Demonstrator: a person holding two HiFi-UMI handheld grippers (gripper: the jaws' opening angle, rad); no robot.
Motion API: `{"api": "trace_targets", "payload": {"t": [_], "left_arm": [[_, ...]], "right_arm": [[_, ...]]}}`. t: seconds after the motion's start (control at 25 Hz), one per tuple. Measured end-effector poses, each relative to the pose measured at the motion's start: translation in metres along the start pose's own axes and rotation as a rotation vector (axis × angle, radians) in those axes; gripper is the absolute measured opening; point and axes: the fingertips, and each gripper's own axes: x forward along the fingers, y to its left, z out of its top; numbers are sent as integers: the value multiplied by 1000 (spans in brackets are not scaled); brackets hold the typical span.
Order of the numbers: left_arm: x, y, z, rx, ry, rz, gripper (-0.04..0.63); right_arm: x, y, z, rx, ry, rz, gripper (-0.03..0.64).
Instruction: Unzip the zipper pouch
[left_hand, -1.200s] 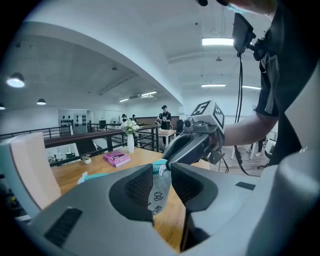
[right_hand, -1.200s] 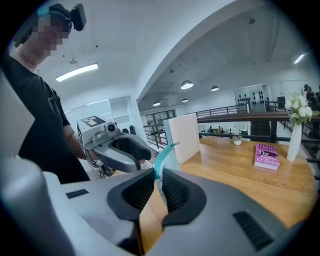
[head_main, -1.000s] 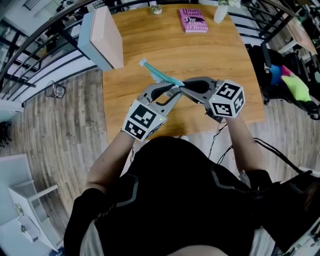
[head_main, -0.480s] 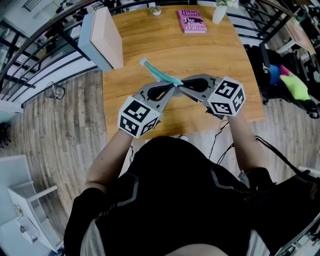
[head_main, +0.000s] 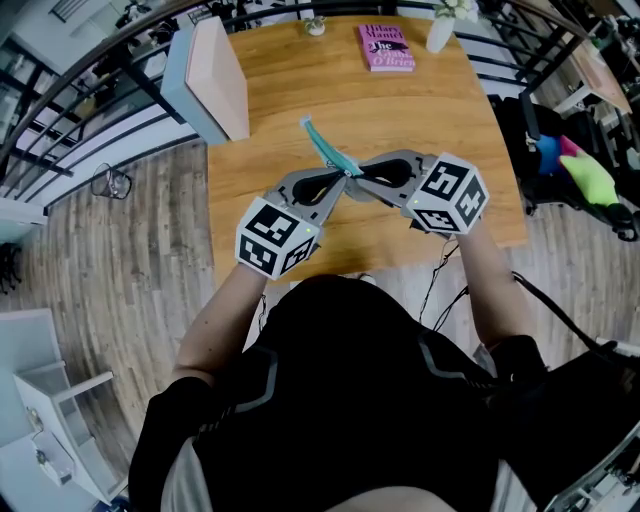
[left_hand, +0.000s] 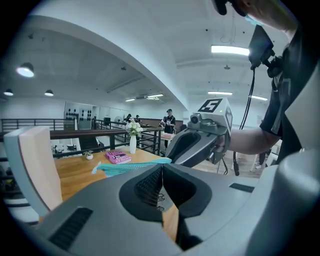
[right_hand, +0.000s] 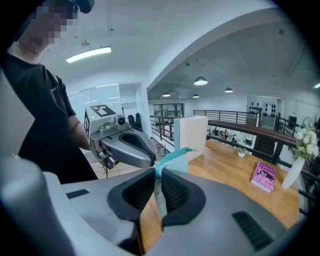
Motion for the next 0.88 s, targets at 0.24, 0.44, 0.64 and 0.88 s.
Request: {"api": "trace_targets", "payload": {"t": [0.24, 0.44, 0.64, 0.88], "left_arm": [[-4, 4, -1, -85, -14, -15, 31], [-5, 10, -4, -103, -6, -34, 31], [-4, 14, -8, -29, 35, -12, 31], [1, 23, -19, -79, 77, -17, 31]], "right_arm": [[5, 3, 0, -15, 33, 30, 49], [10, 1, 1, -2, 44, 53, 49], [16, 0, -1, 1, 55, 50, 48], [28, -3, -8, -72, 135, 21, 46]]}}
